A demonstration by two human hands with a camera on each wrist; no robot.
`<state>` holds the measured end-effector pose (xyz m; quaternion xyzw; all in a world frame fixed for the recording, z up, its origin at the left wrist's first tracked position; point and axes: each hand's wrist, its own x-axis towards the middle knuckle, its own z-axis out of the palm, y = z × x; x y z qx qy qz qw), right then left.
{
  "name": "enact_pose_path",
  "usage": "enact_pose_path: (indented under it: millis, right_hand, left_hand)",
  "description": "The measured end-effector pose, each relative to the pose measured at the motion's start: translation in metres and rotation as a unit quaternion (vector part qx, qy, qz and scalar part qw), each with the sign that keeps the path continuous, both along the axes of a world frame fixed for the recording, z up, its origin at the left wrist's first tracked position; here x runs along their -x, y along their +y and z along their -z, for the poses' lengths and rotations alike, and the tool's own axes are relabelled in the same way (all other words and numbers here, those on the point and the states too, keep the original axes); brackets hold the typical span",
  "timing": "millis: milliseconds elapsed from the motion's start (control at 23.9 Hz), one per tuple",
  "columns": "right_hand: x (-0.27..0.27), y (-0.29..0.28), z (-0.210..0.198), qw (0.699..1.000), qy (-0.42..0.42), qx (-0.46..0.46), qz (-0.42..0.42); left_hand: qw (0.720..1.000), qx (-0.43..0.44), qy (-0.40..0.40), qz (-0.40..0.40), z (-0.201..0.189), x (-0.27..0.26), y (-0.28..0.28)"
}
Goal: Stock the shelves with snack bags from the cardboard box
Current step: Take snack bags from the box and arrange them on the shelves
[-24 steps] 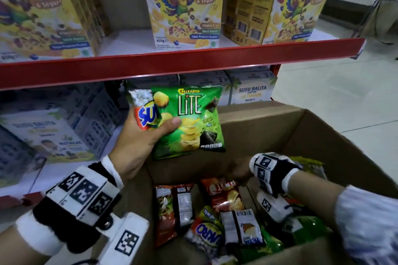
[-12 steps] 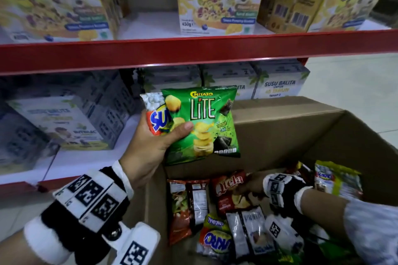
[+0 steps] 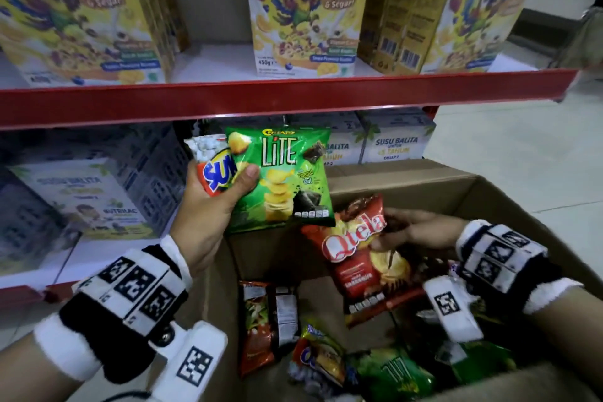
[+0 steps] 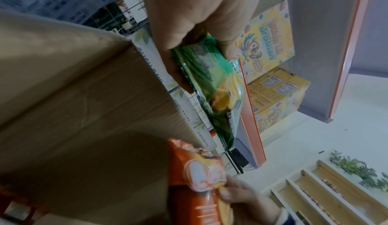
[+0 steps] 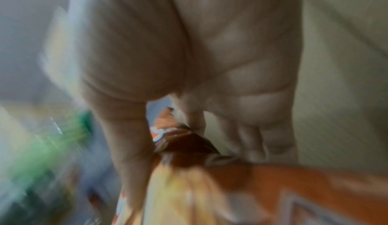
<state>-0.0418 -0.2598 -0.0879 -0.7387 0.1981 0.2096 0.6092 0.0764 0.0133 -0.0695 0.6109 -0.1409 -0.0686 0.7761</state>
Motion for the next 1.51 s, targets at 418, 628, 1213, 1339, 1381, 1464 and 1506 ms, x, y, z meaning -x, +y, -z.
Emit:
enact_pose_path:
  millis: [418,628,1213,1339,1381,1464,1506]
  right_hand:
    - [0.069,-0.018,-0.079,0.906,-0.246,-0.251,0.235]
    - [0.065,0.01,-0.079,0.903,-0.278,-0.267,0.187]
    - [0.064,0.006,-0.07,0.907,-0.288,-0.209,0.225]
    - [0.053,-0.003,-0.065,0.904,-0.302,-0.206,0.222]
    - [0.049,-0.005,-0.064,0.904,-0.304,-0.199,0.226]
    - [0.035,-0.008,-0.058,0.906,-0.302,-0.181,0.235]
    - [0.028,-0.009,-0.057,0.908,-0.301,-0.175,0.234]
  left_hand:
    - [0.993,-0.062,-0.096,-0.016,-0.033,0.035,-0.026]
    - [0.996,0.005,-0.043,0.072,-0.048,0.051,-0.035]
    - [0.984,-0.032,-0.022,0.174,-0.044,0.046,-0.037]
    - [0.976,-0.047,-0.034,0.208,-0.045,0.038,-0.044]
    - [0.974,-0.051,-0.039,0.216,-0.046,0.036,-0.047]
    - [0.973,-0.057,-0.042,0.22,-0.046,0.027,-0.057]
    - [0.974,-0.062,-0.039,0.215,-0.048,0.024,-0.063]
